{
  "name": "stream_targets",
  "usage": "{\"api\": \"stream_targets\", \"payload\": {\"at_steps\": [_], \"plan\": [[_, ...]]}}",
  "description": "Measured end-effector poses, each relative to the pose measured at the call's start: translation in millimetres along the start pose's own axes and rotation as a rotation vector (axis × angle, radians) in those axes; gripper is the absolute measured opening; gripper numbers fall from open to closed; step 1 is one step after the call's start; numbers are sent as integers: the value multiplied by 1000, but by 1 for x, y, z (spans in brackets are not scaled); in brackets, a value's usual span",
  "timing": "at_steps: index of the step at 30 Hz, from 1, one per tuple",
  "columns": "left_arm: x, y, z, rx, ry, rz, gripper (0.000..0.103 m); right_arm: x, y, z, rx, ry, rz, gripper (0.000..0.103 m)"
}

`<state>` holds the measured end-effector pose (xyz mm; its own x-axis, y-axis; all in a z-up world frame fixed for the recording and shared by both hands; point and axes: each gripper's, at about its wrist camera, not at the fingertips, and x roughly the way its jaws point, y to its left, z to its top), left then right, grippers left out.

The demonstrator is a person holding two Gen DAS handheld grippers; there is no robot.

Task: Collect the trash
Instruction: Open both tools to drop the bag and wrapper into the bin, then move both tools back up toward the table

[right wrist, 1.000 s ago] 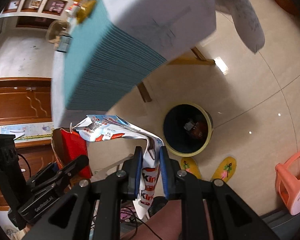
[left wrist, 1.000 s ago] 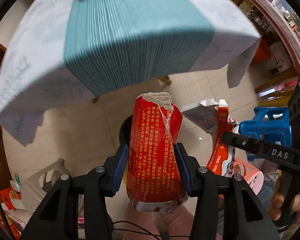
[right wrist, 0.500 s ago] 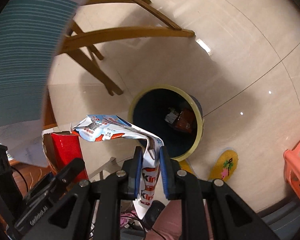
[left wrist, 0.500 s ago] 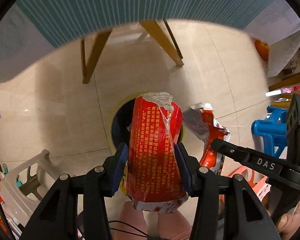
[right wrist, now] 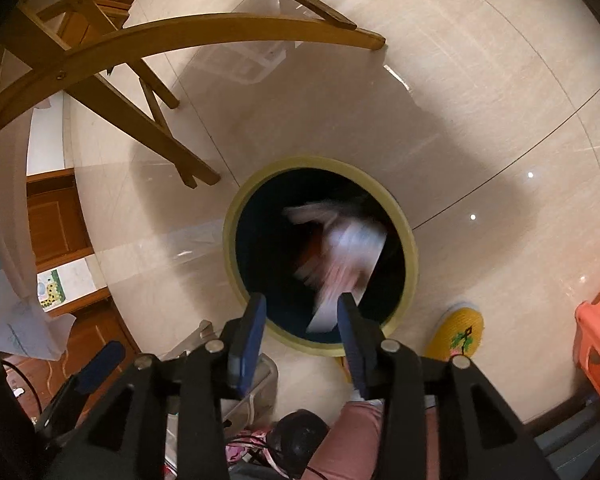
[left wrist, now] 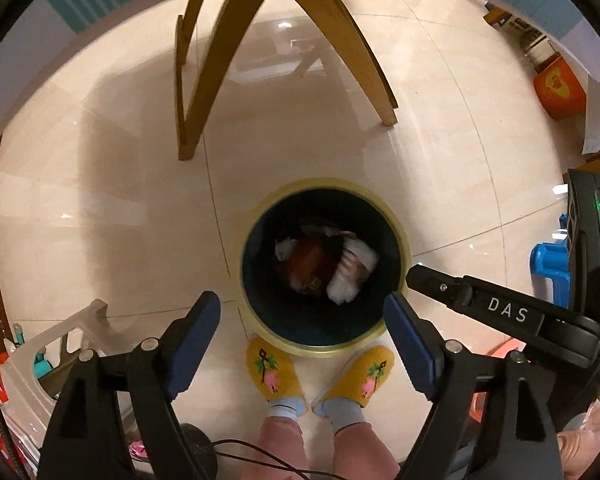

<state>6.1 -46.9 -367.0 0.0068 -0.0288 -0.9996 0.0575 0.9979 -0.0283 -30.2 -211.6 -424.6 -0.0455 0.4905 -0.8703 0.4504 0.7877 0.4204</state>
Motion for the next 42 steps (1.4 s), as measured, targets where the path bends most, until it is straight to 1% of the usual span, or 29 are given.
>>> {"api": "stream_targets", "payload": {"at_steps": [3,7,13,19,27,30,33,36,38,42], "plan": [[-10,2,-2,-3,-9,8,83,-5,6,-3,-22,-6,-2,37],[-30,6,-9,-2,-25,15,83,-17,16,-7,-65,-19,-27,37],[-70,5,-13,-6,-57,16,83,-54,33,-17,-99,-45,-41,37],[-128,0,-13,21,-106,25,83,-100,55,-25,-119,-64,-27,37],[-209,9,-14,80,-148,33,83,-163,87,-51,-143,-99,9,37],[-236,18,-12,81,-154,14,83,-188,102,-62,-156,-119,22,37],[-264,25,-12,74,-154,-26,83,-212,117,-70,-178,-151,33,37],[-280,29,-11,78,-158,-52,83,-237,131,-78,-193,-181,47,37],[-295,30,-12,83,-171,-64,83,-251,139,-80,-205,-203,54,37],[-328,34,-10,108,-229,-77,83,-280,161,-87,-243,-261,61,37]]}}
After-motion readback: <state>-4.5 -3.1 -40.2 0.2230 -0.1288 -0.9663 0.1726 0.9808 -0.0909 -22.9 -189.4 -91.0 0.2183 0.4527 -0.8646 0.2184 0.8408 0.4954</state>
